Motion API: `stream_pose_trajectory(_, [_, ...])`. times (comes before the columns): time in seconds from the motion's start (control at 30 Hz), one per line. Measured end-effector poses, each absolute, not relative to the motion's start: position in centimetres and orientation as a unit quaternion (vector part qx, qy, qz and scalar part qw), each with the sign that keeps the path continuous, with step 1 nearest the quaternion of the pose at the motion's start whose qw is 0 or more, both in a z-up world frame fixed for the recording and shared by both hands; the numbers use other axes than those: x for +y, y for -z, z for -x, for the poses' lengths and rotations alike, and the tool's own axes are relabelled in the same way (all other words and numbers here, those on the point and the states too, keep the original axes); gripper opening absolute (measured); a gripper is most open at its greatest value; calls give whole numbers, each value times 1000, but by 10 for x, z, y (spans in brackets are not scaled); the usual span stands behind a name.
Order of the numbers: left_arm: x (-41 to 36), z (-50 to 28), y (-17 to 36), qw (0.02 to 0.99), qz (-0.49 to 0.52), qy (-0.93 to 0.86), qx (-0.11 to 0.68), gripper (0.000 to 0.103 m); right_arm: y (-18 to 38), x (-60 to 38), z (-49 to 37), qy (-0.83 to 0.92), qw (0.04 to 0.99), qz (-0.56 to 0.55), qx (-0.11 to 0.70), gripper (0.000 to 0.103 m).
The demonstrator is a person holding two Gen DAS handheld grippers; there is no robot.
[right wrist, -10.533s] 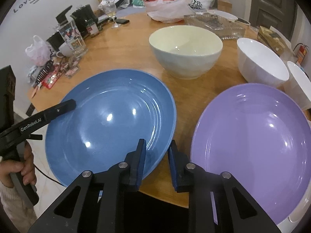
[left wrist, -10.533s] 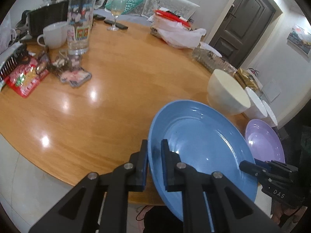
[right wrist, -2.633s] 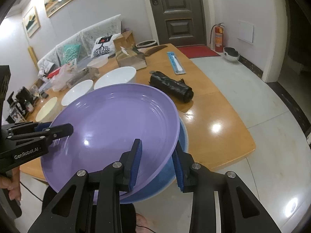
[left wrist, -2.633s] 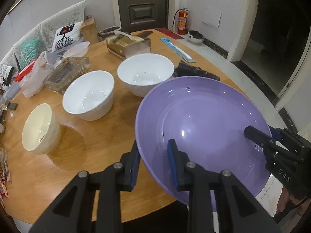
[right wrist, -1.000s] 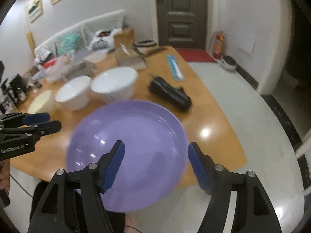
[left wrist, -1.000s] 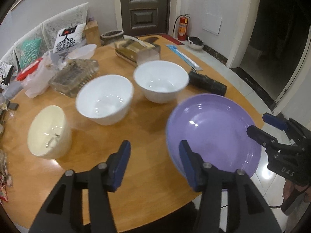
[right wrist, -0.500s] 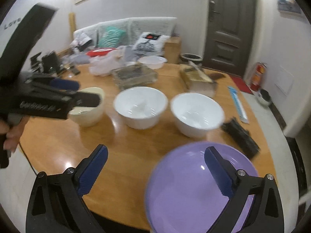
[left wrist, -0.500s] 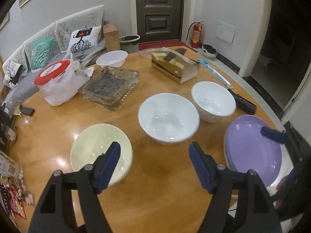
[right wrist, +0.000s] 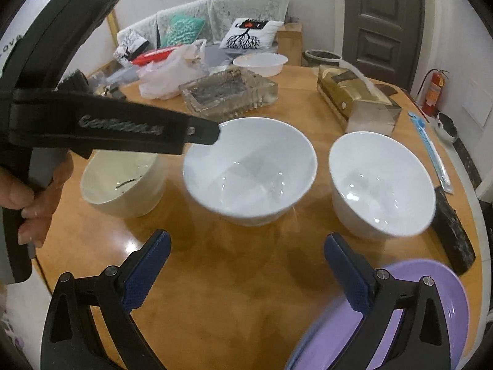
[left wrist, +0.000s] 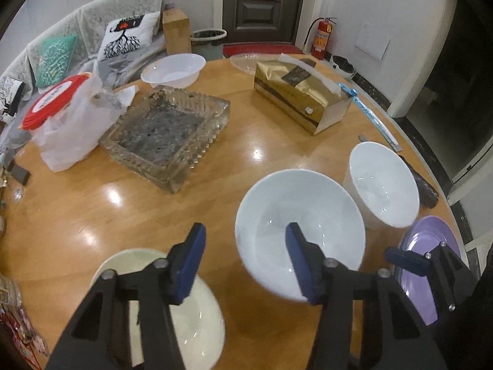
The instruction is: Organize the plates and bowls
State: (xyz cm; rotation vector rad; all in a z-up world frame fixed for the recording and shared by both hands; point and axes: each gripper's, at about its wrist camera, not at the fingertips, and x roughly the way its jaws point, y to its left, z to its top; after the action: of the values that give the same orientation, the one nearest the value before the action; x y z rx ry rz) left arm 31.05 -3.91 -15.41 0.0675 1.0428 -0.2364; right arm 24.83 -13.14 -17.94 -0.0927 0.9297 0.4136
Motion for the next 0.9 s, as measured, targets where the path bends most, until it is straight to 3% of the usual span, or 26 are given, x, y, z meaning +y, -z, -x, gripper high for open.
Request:
stream_pose_trajectory(0.2, [-45,-332,170,847,-50,96,520,24,191,-121,-263,-198,865,58,457,98])
stream_pose_trajectory(0.47, [-49,-345,185,834,-41,100,541,11,195,-117,-276,-191,863,60,464,96])
stream_pose_trajectory(0.53, [-52,-345,185,835,-52,98,540,11,194,-119,-280,-191,864,55,462,96])
stream_pose_trajectory(0.63, [-54,-345,184,831,-57,102,544,10,194,-119,-282,-193,864,56,461,88])
stream_pose_trajectory(0.9, [-61,-329,184,821,-68,114,556,10,193,-124,-268,-190,862,66,465,88])
